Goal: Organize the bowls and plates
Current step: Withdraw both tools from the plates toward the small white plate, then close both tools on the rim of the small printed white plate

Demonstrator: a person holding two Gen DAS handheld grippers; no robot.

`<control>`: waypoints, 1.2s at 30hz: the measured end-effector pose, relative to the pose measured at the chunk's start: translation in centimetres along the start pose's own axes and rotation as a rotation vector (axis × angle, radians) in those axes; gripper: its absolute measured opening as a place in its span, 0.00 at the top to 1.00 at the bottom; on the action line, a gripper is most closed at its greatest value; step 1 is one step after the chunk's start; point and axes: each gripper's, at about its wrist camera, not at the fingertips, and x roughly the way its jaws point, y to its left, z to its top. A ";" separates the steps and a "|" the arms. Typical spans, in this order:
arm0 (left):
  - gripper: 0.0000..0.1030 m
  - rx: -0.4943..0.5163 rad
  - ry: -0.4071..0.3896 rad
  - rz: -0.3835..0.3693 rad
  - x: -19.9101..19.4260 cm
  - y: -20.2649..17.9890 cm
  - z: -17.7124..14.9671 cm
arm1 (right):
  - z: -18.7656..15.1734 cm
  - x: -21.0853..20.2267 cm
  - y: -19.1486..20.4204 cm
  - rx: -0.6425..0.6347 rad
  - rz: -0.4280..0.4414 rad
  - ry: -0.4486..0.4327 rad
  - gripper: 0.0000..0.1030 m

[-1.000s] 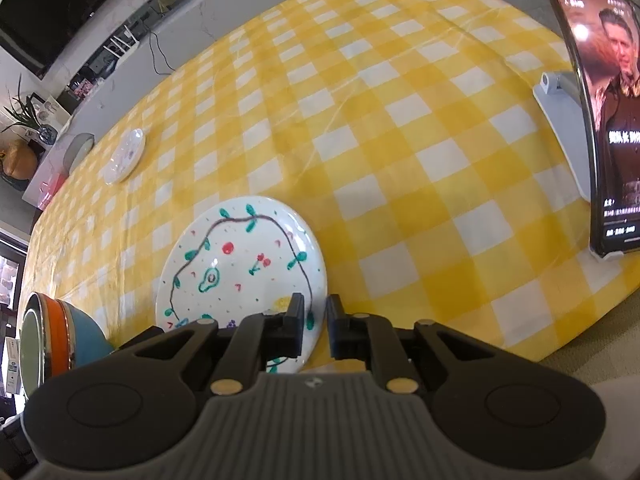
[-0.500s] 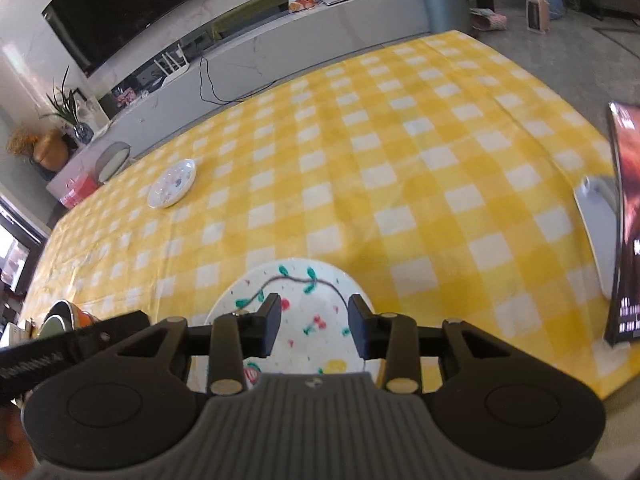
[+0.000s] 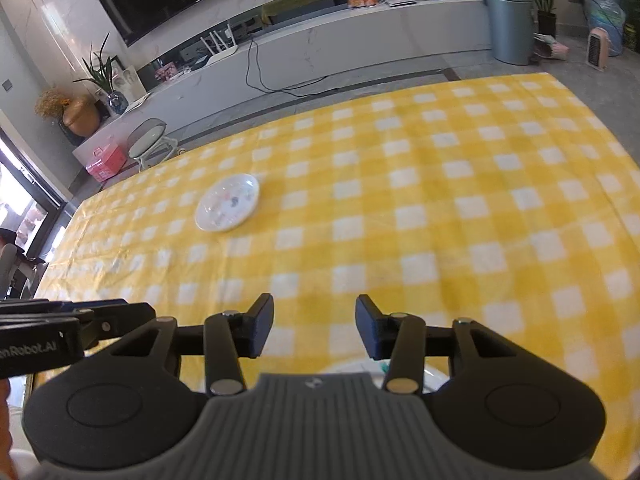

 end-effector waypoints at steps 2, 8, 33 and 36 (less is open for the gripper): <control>0.56 -0.011 -0.009 0.002 0.6 1.1 0.8 | 0.7 1.1 0.5 -0.005 -0.001 0.009 0.55; 0.51 -0.040 -0.011 -0.005 2.8 4.4 3.3 | 2.7 4.5 1.3 -0.008 0.005 0.045 0.55; 0.70 -0.195 0.018 -0.031 14.2 12.8 7.9 | 9.3 18.5 5.1 0.088 0.088 0.129 0.76; 0.79 -0.134 0.011 0.002 14.5 12.0 7.7 | 9.3 19.2 5.3 0.086 0.079 0.136 0.85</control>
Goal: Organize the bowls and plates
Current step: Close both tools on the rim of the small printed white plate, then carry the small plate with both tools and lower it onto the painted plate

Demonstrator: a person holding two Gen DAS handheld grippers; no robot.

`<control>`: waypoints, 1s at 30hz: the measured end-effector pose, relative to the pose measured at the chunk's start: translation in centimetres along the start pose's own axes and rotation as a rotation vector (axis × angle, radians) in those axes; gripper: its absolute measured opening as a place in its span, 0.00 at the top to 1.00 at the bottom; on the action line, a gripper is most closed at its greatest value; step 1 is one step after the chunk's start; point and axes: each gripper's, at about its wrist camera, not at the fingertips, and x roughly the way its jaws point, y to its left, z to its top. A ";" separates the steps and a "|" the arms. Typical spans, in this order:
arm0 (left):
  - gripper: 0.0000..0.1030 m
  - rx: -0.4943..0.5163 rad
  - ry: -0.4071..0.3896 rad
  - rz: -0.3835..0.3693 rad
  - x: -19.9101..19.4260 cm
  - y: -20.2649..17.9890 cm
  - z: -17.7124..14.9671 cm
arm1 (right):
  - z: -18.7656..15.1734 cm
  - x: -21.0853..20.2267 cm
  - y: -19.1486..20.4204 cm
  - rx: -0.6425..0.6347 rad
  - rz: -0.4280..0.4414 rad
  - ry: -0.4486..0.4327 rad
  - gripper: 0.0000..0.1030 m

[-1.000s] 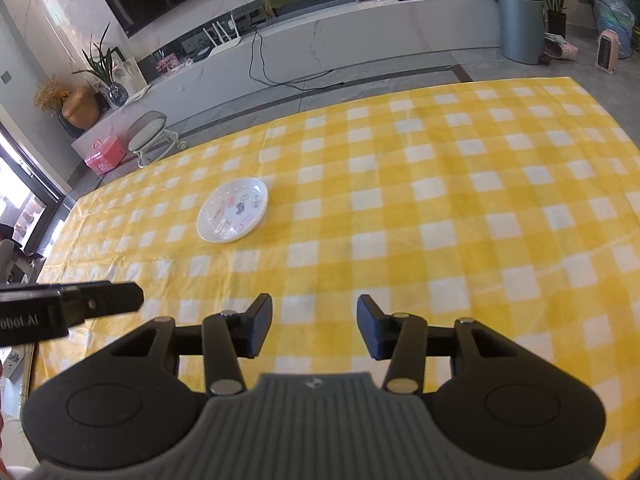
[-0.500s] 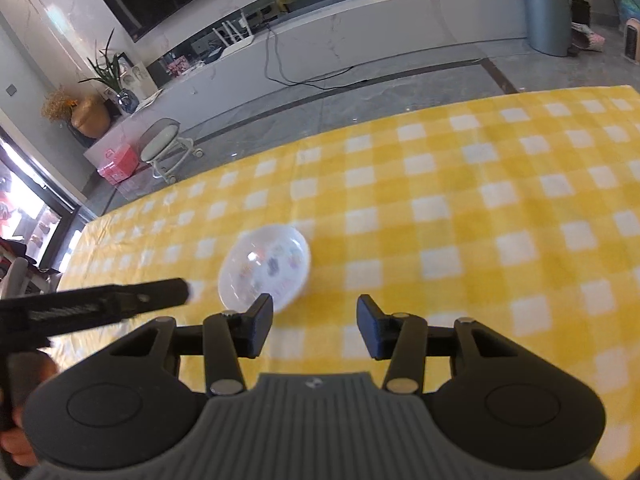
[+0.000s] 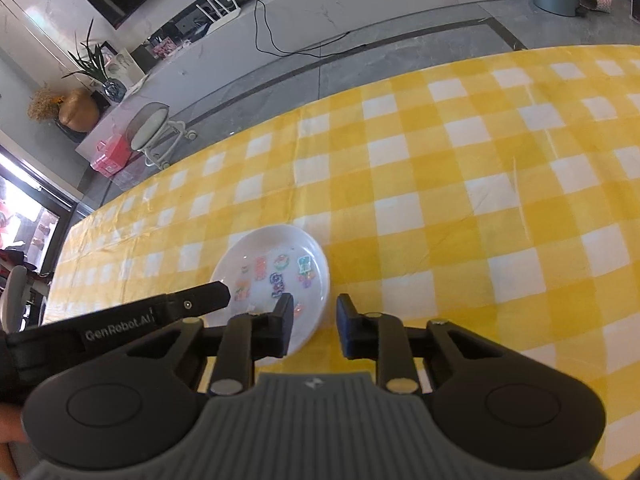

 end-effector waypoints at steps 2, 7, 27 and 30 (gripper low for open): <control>0.84 0.028 0.000 0.013 0.0 -0.6 -0.3 | -0.1 0.5 -0.1 0.007 0.005 0.011 0.87; 0.93 0.047 -0.010 0.028 -0.8 -1.2 -0.6 | -0.3 0.3 -0.4 0.034 -0.002 -0.002 0.96; 0.98 0.024 -0.012 -0.035 -11.3 -6.9 -4.3 | -6.1 -12.9 -2.6 0.057 0.044 -0.058 0.97; 0.98 0.018 -0.015 -0.038 -12.8 -8.3 -6.1 | -7.9 -15.4 -3.4 0.057 0.056 -0.068 0.97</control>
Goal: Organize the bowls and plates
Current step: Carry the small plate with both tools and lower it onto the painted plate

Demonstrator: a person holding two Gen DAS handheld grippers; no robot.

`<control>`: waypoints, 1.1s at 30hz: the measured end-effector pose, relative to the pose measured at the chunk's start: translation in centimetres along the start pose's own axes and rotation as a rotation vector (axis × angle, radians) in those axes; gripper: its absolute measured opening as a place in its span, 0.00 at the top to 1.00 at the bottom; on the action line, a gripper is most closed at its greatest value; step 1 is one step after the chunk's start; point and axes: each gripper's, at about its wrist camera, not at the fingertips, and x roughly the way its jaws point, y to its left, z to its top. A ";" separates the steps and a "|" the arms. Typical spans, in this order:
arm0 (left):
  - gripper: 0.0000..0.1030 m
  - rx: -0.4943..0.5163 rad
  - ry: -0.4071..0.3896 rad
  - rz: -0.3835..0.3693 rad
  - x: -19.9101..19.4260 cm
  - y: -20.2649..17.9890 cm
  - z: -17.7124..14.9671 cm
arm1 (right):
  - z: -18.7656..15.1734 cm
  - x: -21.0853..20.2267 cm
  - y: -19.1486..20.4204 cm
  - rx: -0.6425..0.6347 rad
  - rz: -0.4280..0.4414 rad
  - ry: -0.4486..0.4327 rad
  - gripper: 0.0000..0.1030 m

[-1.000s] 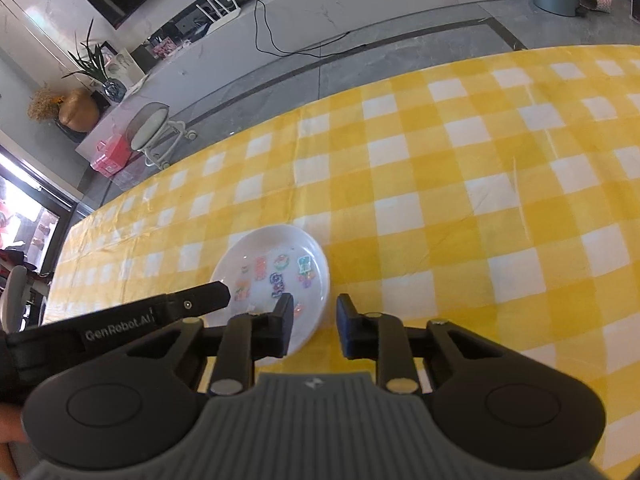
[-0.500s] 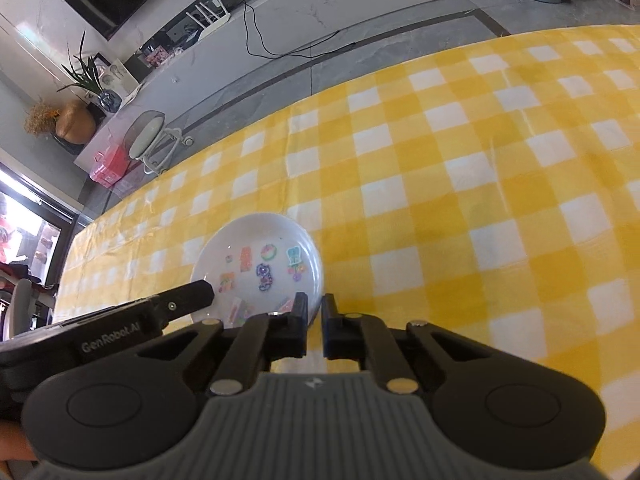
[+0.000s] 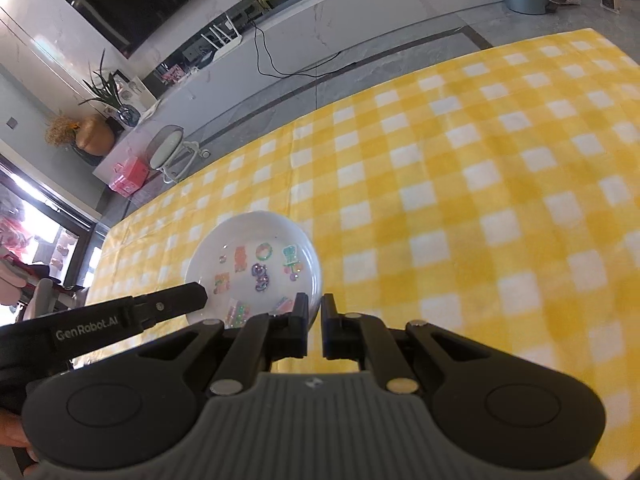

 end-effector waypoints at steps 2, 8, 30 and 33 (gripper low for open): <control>0.98 -0.004 -0.005 -0.012 -0.9 -0.9 -1.4 | -1.3 -1.9 -0.5 -0.007 -0.002 -0.006 0.97; 0.98 -0.003 -0.021 -0.055 -2.4 -3.7 -5.6 | -5.1 -6.9 -3.0 0.012 0.003 -0.034 0.97; 0.97 -0.201 0.042 -0.114 1.7 -7.5 -15.4 | -11.7 -9.2 -11.4 0.157 -0.079 -0.048 0.99; 0.97 -0.196 0.037 -0.111 1.8 -7.5 -15.8 | -11.7 -9.0 -11.6 0.161 -0.084 -0.049 0.99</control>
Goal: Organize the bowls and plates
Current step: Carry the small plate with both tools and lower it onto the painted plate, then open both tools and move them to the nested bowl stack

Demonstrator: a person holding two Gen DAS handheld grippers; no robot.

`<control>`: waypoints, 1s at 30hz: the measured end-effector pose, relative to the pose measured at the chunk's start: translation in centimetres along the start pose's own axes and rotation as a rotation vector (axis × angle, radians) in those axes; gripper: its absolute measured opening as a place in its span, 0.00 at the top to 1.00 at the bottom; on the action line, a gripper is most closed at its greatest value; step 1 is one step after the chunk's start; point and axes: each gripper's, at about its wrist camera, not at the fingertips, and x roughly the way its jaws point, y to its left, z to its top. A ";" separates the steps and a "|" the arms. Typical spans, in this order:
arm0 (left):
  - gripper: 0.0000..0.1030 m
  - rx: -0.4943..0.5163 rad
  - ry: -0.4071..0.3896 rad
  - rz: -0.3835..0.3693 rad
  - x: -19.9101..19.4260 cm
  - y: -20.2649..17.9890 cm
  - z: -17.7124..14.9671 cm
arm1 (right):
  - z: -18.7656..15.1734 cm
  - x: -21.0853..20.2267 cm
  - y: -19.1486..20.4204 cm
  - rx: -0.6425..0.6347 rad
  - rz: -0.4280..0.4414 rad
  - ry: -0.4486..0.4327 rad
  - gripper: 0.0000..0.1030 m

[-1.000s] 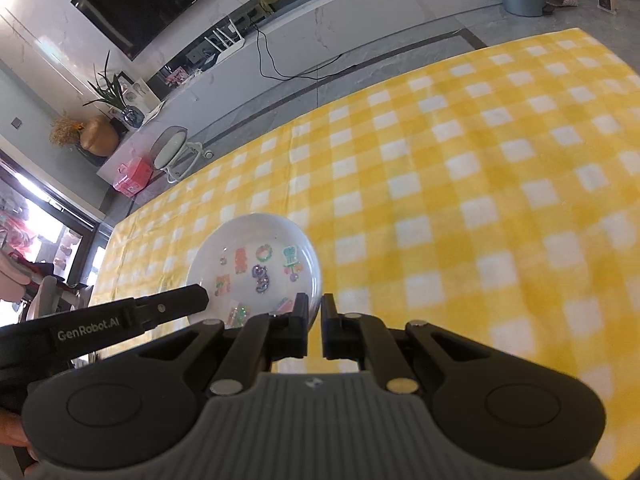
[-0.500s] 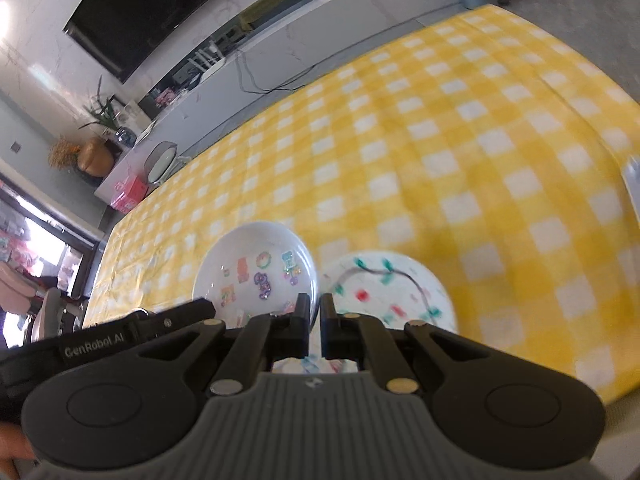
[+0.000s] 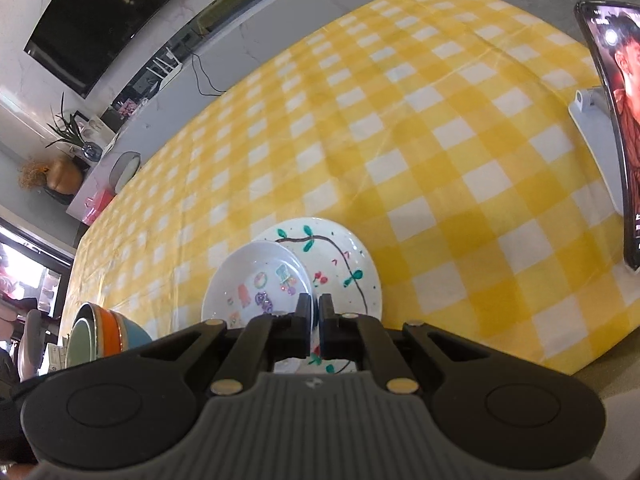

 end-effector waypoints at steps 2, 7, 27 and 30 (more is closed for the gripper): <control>0.97 0.000 0.002 -0.002 0.3 0.0 -0.1 | -0.1 0.1 0.2 -0.005 -0.011 0.000 0.99; 0.97 -0.001 0.004 0.001 0.8 0.2 -0.4 | -0.2 0.6 0.3 -0.014 -0.041 0.010 0.99; 0.97 0.013 -0.007 0.031 1.4 0.0 -0.2 | 0.2 2.5 0.0 0.029 -0.067 0.061 0.98; 0.91 0.008 -0.008 0.025 1.4 0.0 -0.2 | 0.2 2.5 -0.1 0.028 -0.070 0.058 0.97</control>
